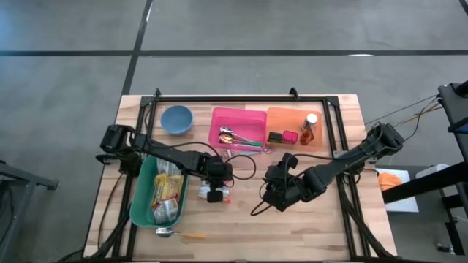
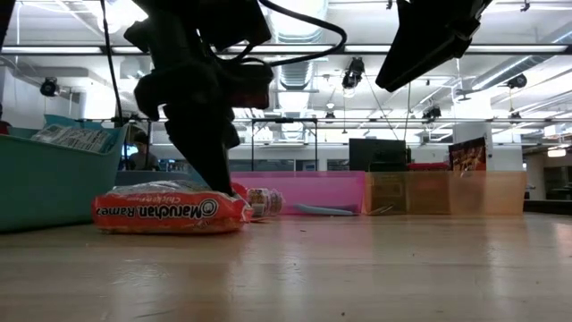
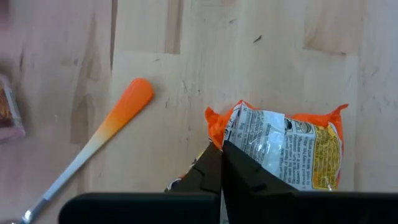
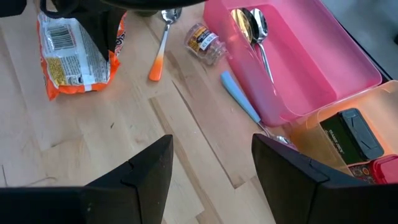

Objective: Pick & Place Food Item
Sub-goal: Put the orange noodle pack into the green bin

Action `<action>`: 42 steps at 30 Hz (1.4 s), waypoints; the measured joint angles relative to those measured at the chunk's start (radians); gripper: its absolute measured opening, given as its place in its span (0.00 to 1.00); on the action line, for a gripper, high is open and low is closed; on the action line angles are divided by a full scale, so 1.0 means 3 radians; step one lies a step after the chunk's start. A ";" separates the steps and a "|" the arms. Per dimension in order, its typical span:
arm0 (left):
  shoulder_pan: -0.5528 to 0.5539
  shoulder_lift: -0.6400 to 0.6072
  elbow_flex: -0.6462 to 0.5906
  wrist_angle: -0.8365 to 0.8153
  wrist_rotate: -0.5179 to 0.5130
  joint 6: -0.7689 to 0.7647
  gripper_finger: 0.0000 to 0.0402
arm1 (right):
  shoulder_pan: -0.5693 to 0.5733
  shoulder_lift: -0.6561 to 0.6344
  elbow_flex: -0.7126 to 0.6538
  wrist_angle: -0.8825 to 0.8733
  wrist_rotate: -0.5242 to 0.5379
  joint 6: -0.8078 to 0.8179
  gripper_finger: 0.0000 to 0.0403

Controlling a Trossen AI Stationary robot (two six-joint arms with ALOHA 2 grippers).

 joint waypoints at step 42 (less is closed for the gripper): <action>-0.0922 -0.1158 0.0200 -0.0599 -0.1697 -0.1213 0.00 | 0.0022 0.0001 0.0000 -0.0004 0.0000 -0.0065 0.54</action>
